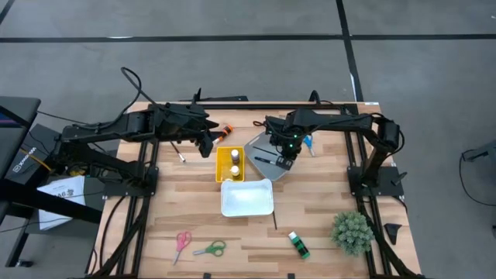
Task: Pick & Place Paint Supplies
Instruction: Put the eyeshadow brush into the gray bin, then put the eye groomer brush into the gray bin
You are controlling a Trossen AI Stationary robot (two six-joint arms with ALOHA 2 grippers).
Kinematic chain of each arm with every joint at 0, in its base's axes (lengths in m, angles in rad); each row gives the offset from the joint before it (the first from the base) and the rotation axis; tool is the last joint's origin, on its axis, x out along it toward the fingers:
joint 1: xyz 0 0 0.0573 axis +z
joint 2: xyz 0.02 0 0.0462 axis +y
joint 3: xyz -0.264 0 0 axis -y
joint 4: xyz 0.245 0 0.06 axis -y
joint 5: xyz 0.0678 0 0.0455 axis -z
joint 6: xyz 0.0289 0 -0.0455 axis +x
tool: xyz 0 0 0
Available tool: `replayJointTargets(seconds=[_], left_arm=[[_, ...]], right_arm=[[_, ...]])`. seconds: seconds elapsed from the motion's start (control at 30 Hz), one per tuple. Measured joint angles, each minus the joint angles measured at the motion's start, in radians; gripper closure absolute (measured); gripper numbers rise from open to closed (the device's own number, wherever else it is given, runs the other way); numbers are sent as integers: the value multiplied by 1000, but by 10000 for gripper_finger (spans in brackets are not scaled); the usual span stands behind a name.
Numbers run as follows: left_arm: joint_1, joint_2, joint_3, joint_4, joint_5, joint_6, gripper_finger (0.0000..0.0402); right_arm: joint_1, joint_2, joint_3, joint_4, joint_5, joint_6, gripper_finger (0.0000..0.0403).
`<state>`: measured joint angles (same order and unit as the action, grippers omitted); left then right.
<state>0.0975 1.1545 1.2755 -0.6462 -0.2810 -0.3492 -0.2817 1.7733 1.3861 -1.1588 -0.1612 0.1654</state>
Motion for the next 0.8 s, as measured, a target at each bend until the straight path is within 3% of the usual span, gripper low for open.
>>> replayJointTargets(seconds=[0.43,0.8], left_arm=[[0,0,0,-2,0,0,224],[0,0,0,-2,1,0,224]], right_arm=[[0,0,0,12,1,11,400],[0,0,0,45,2,38,352]])
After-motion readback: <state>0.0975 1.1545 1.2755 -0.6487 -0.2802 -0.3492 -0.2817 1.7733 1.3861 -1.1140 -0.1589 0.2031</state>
